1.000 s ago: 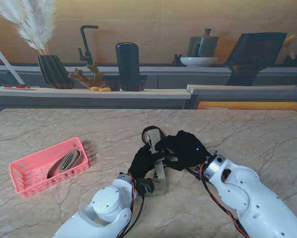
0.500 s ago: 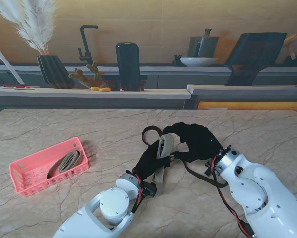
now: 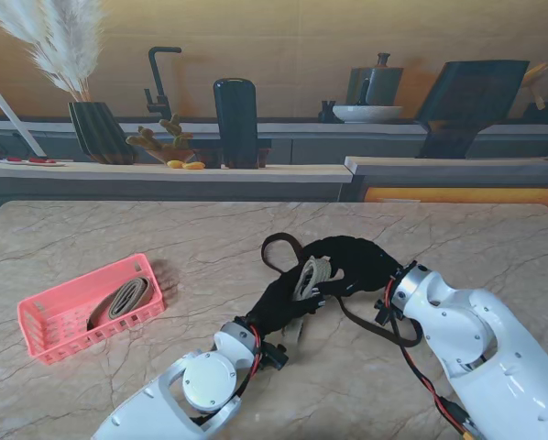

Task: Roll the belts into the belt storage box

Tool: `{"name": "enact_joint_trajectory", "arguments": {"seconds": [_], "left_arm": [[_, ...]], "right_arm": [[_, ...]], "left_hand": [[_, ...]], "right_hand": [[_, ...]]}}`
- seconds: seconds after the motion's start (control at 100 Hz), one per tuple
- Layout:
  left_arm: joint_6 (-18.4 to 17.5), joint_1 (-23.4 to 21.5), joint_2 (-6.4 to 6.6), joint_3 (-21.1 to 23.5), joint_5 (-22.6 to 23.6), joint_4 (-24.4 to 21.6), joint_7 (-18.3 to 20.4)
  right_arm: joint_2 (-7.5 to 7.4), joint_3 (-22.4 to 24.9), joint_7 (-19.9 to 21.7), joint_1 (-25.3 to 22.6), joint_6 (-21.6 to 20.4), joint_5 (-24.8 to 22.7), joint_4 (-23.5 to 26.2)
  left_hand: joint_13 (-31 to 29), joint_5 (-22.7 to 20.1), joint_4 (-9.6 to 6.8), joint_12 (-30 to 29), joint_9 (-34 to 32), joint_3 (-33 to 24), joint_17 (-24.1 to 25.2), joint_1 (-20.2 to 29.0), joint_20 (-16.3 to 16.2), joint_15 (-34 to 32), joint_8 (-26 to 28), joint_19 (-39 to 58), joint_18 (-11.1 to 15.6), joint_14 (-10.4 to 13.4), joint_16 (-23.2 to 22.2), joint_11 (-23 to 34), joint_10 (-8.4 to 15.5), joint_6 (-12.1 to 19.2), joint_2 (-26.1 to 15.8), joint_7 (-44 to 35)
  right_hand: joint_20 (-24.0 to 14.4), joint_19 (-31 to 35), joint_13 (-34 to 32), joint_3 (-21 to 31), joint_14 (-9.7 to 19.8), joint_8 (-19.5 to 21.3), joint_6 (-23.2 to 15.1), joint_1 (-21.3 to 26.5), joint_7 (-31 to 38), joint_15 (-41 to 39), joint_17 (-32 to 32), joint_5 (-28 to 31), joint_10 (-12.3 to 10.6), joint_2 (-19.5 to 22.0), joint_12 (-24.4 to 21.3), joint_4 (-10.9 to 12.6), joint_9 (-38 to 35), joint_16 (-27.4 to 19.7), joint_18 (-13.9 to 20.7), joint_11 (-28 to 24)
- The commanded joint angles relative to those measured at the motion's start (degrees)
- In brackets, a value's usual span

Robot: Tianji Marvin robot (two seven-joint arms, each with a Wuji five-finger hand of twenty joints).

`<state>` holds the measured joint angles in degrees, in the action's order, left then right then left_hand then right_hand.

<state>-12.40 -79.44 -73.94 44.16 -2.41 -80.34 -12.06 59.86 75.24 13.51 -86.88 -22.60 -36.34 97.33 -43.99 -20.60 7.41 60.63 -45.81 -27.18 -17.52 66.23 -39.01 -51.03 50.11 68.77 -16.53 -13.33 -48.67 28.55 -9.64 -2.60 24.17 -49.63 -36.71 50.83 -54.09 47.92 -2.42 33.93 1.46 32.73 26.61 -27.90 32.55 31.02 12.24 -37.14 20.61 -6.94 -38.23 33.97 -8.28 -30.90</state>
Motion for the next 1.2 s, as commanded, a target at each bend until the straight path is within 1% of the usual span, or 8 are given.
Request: {"name": "enact_joint_trajectory", "arguments": {"seconds": [0.0, 0.06, 0.18, 0.27, 0.33, 0.4, 0.51, 1.19], "left_arm": [[-0.3, -0.3, -0.09, 0.0, -0.8, -0.4, 0.4], [-0.3, -0.3, -0.13, 0.0, -0.9, -0.4, 0.3], [-0.3, -0.6, -0.3, 0.2, -1.9, -0.6, 0.1], [-0.4, -0.6, -0.52, 0.2, -2.1, -0.4, -0.4], [-0.4, -0.6, -0.63, 0.2, -2.4, -0.2, -0.6], [-0.4, -0.5, -0.82, 0.3, -2.6, 0.1, -1.0], [0.2, -0.4, -1.07, 0.5, -2.2, 0.4, -1.9], [1.2, -0.5, -0.61, 0.5, -2.4, -0.4, -0.5]], "right_arm": [[-0.2, -0.7, 1.5, 0.8, 0.3, 2.4, -1.0], [-0.36, -1.3, 3.1, 1.5, 0.3, 5.1, -1.8], [-0.31, -2.6, 3.8, 2.7, 0.5, 8.3, -3.4], [0.12, -3.3, 3.2, 3.0, 1.5, 10.8, -4.0], [0.57, -3.4, 1.6, 2.9, 2.1, 11.3, -4.1], [1.08, -3.0, -1.1, 2.4, 2.3, 10.7, -3.7], [1.73, -1.5, -4.8, 1.1, 2.2, 8.8, -2.0], [3.06, 2.0, -13.7, -2.2, 0.7, 1.9, 5.8]], "left_hand": [[-2.8, -1.4, -1.57, 1.9, -3.6, -3.8, -0.1, 7.7, -1.4, -3.7, 2.0, 1.9, -0.3, 1.6, -2.1, 6.7, 3.7, 4.2, -9.8, -5.1], [-2.9, -1.4, -1.53, 2.0, -3.7, -3.7, -0.1, 7.7, -1.4, -3.7, 2.0, 1.9, -0.2, 1.8, -2.1, 6.8, 3.9, 4.3, -9.8, -5.0], [-2.7, -1.4, -1.34, 1.7, -3.8, -3.4, -0.1, 7.7, -1.3, -3.3, 1.9, 1.8, -0.2, 1.7, -2.0, 6.2, 3.6, 4.3, -9.3, -4.6], [-1.8, -1.5, 0.13, 1.0, -5.4, 0.5, 0.4, 6.9, 0.2, 0.5, -1.4, 0.0, -0.1, 0.5, 0.7, -1.7, 2.9, 4.1, -7.0, -2.4], [-0.1, -1.3, -0.5, -1.2, -5.7, -2.2, 1.6, -1.4, 1.7, 3.2, -5.6, -1.4, -0.2, -0.1, 2.8, -7.4, 2.2, 3.5, -4.6, -0.4], [1.4, -1.8, -1.93, -8.1, -2.5, -9.0, 2.5, -11.6, 2.9, 6.1, -9.0, -3.0, -0.5, -0.3, 5.0, -4.5, 2.1, 2.8, -2.7, 3.5], [2.7, -2.4, -2.37, -15.3, 0.2, -8.9, 3.2, -15.6, 4.0, 8.6, -11.9, -4.4, -0.5, -0.3, 7.1, -2.0, 1.9, 1.6, -2.4, 7.9], [0.5, -3.2, -1.42, -14.3, -4.1, -6.5, 2.1, -12.8, 5.0, 9.5, -10.7, -4.8, -0.4, -0.5, 9.1, -2.1, 2.9, 0.4, -0.6, 6.0]], "right_hand": [[-1.6, 1.1, -2.9, 0.4, 1.3, 2.0, -4.4, 4.8, 3.6, -2.0, 1.5, 3.8, -2.8, 2.1, 0.7, 1.3, -4.7, 1.7, 1.8, -1.1], [-1.9, 2.6, -6.8, -1.3, 1.4, -4.9, -9.8, 9.8, 16.9, -5.1, 3.1, 6.2, -4.8, 1.2, 1.3, -3.7, -12.0, 4.1, 1.8, -1.5], [-2.1, 5.1, -14.2, 0.1, 1.4, -9.3, -17.5, 13.8, 29.4, -11.7, 6.0, 14.8, -7.3, 2.1, 2.8, -4.7, -24.7, 7.7, 1.6, -1.7], [-2.2, 6.0, -16.0, 1.4, 1.0, -10.5, -17.3, 13.5, 30.6, -12.7, 6.8, 16.8, -7.0, 1.3, 2.8, -5.0, -27.2, 8.3, 0.8, -1.6], [-2.3, 6.5, -16.4, 2.3, 0.4, -11.2, -16.5, 13.3, 30.9, -13.2, 6.7, 17.5, -6.7, 0.7, 2.6, -5.2, -28.1, 8.5, -0.1, -1.6], [-2.3, 6.8, -16.9, 3.0, 0.3, -11.6, -15.9, 13.1, 31.2, -13.7, 6.8, 17.8, -6.5, 0.3, 2.6, -5.3, -28.6, 8.7, -0.3, -1.9], [-2.4, 7.4, -17.6, 3.9, 0.2, -12.0, -15.3, 12.9, 31.4, -14.2, 7.4, 18.2, -6.2, -0.1, 2.5, -5.6, -29.1, 8.8, -0.1, -2.2], [-1.9, 8.6, -18.3, 5.5, -0.3, -12.3, -14.0, 12.9, 31.9, -15.7, 8.0, 18.1, -5.2, -0.3, 2.4, -5.8, -28.8, 9.1, 0.2, -4.3]]}}
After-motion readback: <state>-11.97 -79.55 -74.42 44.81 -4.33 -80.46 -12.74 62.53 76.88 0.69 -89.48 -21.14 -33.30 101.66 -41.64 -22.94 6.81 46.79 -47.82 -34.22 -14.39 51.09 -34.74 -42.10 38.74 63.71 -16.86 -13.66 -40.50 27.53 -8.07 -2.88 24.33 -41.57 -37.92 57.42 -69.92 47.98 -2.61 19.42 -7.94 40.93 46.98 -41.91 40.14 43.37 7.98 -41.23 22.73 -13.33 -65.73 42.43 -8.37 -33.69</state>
